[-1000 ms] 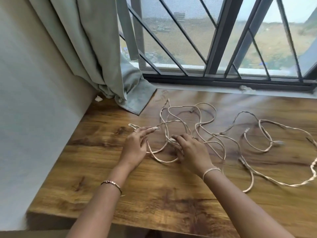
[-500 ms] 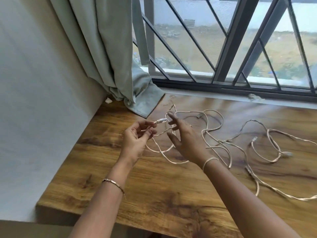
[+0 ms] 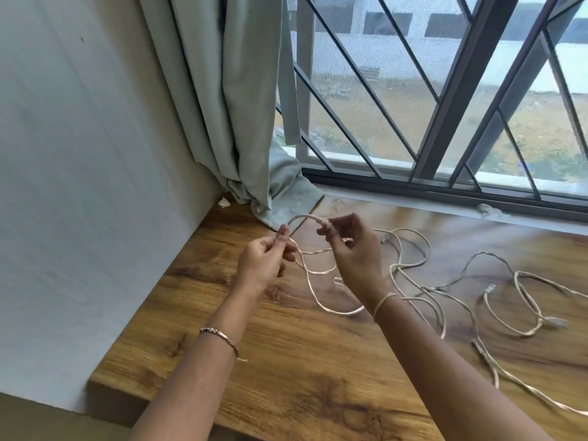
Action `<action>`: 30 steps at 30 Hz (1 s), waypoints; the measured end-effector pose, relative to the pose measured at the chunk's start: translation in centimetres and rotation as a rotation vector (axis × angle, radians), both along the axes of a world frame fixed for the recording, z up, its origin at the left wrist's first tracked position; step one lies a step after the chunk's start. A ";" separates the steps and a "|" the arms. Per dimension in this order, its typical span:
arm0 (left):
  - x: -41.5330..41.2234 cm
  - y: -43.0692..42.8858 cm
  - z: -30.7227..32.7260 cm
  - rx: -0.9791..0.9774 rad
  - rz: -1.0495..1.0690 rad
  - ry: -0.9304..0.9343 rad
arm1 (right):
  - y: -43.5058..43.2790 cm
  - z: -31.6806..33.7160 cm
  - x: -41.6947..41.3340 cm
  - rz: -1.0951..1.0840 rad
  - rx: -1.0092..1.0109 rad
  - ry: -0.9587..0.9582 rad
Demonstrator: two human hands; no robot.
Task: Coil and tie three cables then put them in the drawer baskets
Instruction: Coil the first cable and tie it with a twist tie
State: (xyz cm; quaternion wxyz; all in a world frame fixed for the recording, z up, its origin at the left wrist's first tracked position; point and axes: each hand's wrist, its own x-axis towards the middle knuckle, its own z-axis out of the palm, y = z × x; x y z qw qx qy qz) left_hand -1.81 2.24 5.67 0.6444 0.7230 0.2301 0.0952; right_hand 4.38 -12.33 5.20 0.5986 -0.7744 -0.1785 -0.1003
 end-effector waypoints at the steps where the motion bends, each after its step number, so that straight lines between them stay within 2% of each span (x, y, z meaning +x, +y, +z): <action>1: 0.2 -0.1 0.1 -0.148 -0.020 0.014 | 0.1 -0.2 -0.3 0.016 -0.003 -0.005; 3: 0.5 -0.2 0.3 -0.475 -0.020 -0.040 | 0.4 -0.7 -1.1 0.084 -0.041 -0.011; 5: 0.6 0.1 0.6 -0.698 -0.021 -0.124 | 0.4 -1.3 -1.9 0.124 -0.092 -0.032; 9: 0.5 0.6 0.9 -0.845 -0.053 -0.144 | 0.3 -3.0 -2.2 0.198 -0.111 -0.015; 12: 0.6 1.2 0.8 -0.976 -0.055 -0.137 | 0.2 -3.0 -1.5 0.173 -0.107 0.014; 15: 0.4 1.1 1.2 -0.989 -0.135 -0.126 | 0.9 -1.8 0.1 0.247 -0.136 0.008; 20: 0.4 0.4 2.4 -0.858 -0.232 -0.101 | 3.9 0.0 2.4 0.508 -0.188 0.133; 25: 0.8 0.7 3.2 -0.744 -0.247 -0.150 | 6.0 -1.4 3.5 0.433 -0.202 0.190; 30: 1.9 2.0 3.8 -0.743 -0.211 -0.289 | 6.1 -2.9 3.0 0.409 -0.433 0.193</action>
